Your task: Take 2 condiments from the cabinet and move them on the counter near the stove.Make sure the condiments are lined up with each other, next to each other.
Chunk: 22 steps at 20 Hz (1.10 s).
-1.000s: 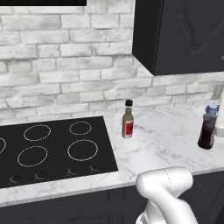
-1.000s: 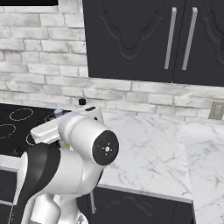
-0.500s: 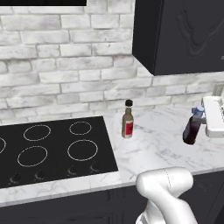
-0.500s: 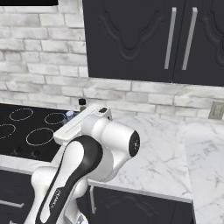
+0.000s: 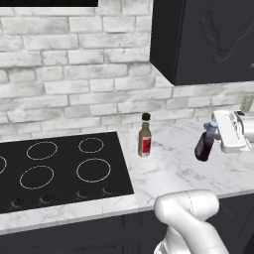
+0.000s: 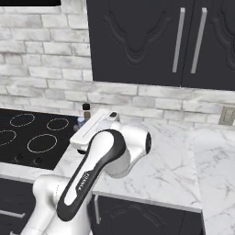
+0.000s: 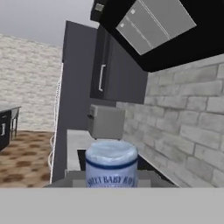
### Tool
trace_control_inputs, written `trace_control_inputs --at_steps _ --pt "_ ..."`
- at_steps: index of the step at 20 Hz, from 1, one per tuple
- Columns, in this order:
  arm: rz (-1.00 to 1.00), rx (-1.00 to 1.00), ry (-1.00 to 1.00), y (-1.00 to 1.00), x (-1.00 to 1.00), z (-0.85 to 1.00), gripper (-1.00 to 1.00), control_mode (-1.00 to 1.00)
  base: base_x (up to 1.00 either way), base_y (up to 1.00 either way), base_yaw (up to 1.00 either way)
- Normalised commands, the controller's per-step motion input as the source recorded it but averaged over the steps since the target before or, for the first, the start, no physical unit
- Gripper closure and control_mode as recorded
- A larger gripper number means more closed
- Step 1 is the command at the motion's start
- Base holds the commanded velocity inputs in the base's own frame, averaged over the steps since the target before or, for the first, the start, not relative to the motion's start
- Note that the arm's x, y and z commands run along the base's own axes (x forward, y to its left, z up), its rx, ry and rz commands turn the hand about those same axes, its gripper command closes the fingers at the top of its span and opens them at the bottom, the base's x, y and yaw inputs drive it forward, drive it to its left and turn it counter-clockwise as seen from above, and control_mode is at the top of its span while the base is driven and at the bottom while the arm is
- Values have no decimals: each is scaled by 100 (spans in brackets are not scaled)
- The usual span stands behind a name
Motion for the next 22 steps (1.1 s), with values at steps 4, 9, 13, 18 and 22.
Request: trace_control_inputs --at_steps 4,9,13,18,22 --pt "6 0 0 0 51 -39 100 -100 0 0 0" --pt "4 0 1 0 55 -32 100 -100 0 0 0" --pt "4 0 1 0 59 -26 100 -100 0 0 0" --pt "3 0 6 1 57 -22 100 -100 0 0 0" --pt "3 0 7 5 45 -22 100 -100 0 0 0"
